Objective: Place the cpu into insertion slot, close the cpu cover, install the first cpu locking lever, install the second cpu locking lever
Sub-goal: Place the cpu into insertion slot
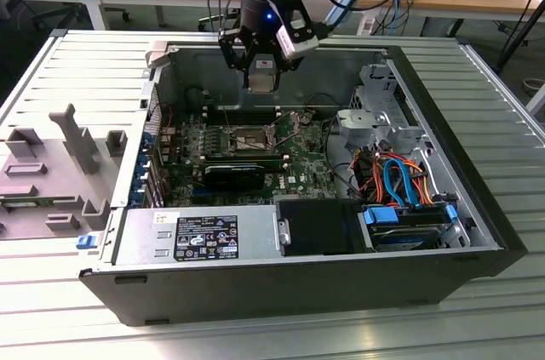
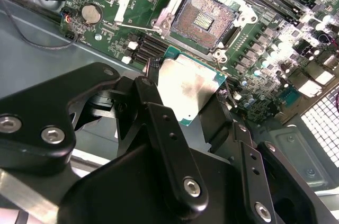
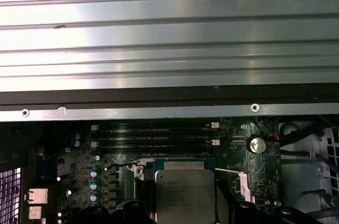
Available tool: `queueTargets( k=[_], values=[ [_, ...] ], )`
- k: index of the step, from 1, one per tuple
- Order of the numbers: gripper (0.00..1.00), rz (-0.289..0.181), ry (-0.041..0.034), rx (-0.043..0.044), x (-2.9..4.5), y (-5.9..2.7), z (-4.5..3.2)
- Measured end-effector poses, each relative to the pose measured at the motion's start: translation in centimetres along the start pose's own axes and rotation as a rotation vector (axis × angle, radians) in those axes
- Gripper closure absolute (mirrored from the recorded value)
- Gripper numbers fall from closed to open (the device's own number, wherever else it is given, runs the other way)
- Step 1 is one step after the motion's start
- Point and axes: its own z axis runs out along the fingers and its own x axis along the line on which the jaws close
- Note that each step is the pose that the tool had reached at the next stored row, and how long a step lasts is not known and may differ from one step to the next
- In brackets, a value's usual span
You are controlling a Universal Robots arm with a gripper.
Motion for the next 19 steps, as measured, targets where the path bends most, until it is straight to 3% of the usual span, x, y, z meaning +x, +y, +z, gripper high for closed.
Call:
queueTargets(
  k=[9, 11, 19],
  values=[
    [0.45, 0.0, 0.0, 0.0, -0.01, -0.03, 0.38],
    [0.45, 0.0, 0.0, 0.0, -0.01, -0.07, 0.77],
    [0.45, 0.0, 0.0, 0.0, -0.02, -0.08, 0.9]
  ],
)
